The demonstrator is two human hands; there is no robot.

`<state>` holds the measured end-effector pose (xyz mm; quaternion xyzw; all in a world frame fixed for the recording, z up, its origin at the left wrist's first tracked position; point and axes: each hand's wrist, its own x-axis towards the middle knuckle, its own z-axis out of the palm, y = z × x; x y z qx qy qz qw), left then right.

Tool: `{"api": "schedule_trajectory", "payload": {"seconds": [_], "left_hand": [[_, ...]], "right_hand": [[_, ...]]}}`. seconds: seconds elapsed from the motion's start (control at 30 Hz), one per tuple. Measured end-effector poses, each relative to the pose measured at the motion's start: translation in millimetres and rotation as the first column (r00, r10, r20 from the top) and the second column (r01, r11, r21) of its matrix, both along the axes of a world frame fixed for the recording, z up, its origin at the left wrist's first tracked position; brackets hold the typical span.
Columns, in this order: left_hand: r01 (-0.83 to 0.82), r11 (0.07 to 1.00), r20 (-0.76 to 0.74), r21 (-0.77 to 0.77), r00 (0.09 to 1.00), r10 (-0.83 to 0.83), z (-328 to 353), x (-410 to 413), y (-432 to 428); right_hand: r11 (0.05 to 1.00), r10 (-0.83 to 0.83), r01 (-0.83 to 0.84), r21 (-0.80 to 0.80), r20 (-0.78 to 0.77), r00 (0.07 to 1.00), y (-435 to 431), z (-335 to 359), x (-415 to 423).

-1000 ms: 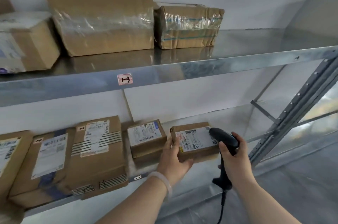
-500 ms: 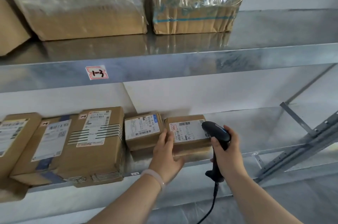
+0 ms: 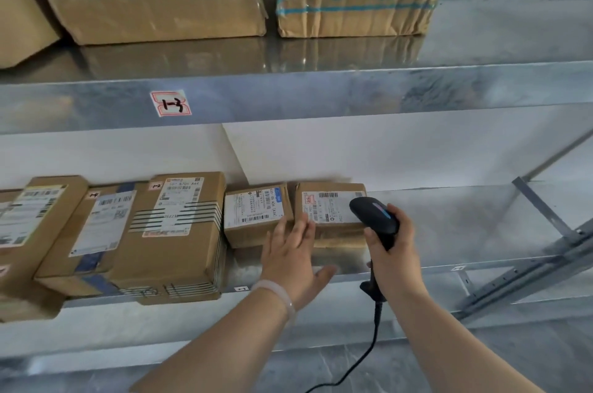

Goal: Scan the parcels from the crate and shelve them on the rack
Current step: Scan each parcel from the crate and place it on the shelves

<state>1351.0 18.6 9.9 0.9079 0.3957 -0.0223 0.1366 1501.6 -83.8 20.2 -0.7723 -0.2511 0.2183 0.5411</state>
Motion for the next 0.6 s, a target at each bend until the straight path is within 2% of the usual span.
{"api": "schedule_trajectory", "payload": {"seconds": [0.1,0.2,0.47,0.6], "left_hand": [[-0.005,1.0,-0.069,-0.012,0.998,0.004,4,4,6],[0.005,1.0,-0.069,-0.031,0.998,-0.007,8,2,8],[0.048,0.999,0.145,0.022,0.988,-0.051,21,-74,2],[0.034,0.999,0.211,0.04,0.977,-0.041,28,-139,4]], "right_hand": [[1.0,-0.009,0.009,0.003,-0.007,1.0,8,1,0],[1.0,-0.026,0.025,0.017,0.019,1.0,7,4,-5],[0.989,-0.115,0.1,0.109,0.143,0.983,-18,6,-62],[0.993,-0.033,0.007,0.122,0.215,0.976,-8,16,-106]]}}
